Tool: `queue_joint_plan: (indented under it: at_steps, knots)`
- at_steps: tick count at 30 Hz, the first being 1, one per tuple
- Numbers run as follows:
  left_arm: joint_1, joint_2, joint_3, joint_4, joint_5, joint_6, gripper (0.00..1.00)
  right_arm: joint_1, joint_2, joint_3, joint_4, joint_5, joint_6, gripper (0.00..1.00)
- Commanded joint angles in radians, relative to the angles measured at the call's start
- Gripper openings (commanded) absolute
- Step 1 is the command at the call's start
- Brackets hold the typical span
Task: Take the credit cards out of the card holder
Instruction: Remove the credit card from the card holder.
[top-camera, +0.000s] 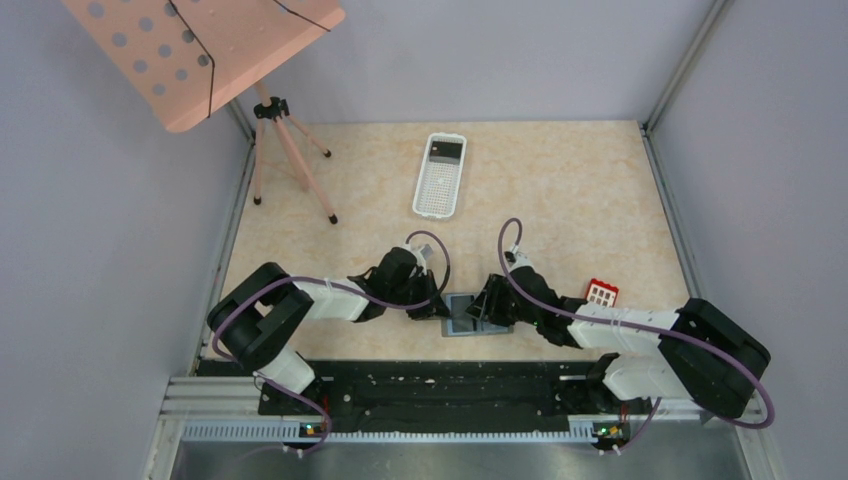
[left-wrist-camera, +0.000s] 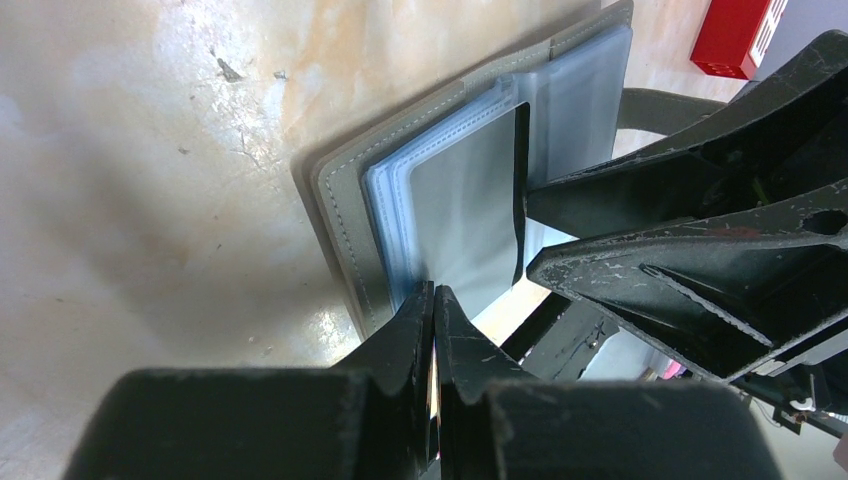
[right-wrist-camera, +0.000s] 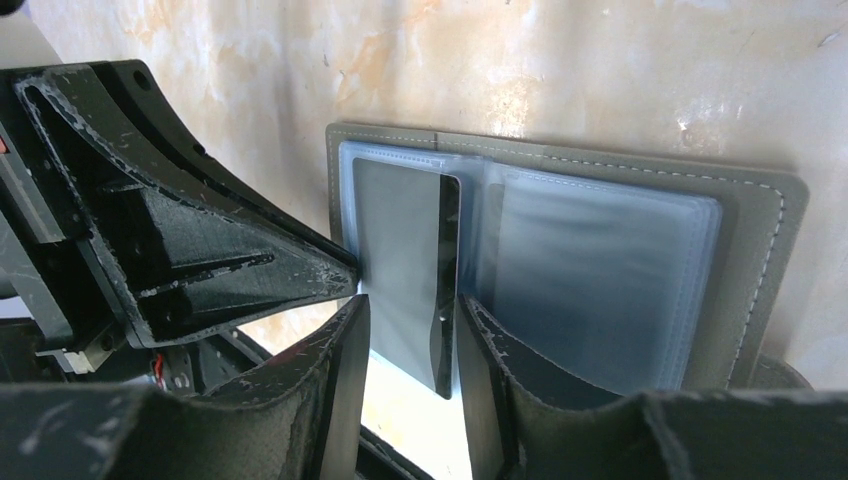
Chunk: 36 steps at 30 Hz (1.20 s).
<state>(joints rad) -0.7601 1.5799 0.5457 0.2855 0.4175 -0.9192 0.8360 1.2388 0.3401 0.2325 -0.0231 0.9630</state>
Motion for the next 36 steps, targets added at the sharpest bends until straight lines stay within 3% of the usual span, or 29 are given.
queue_joint_plan:
  at_steps: [1, 5, 12, 24, 36]
  knots:
    - [-0.004, 0.016, -0.023, -0.002, -0.011, 0.005, 0.06, -0.006, -0.02, 0.012, 0.023, -0.003, 0.034, 0.39]
    - [-0.004, 0.022, -0.02, 0.002, -0.006, 0.003, 0.06, -0.007, -0.037, 0.028, -0.025, 0.017, 0.028, 0.4]
    - [-0.004, 0.032, -0.018, 0.01, 0.0, 0.002, 0.06, -0.014, -0.054, -0.009, 0.072, -0.028, 0.043, 0.38]
    - [-0.004, 0.033, -0.021, 0.021, 0.007, -0.007, 0.05, -0.019, -0.044, 0.017, -0.058, 0.018, 0.007, 0.38]
    - [-0.004, 0.035, -0.02, 0.022, 0.007, -0.009, 0.05, -0.02, -0.018, 0.012, 0.001, -0.009, -0.003, 0.37]
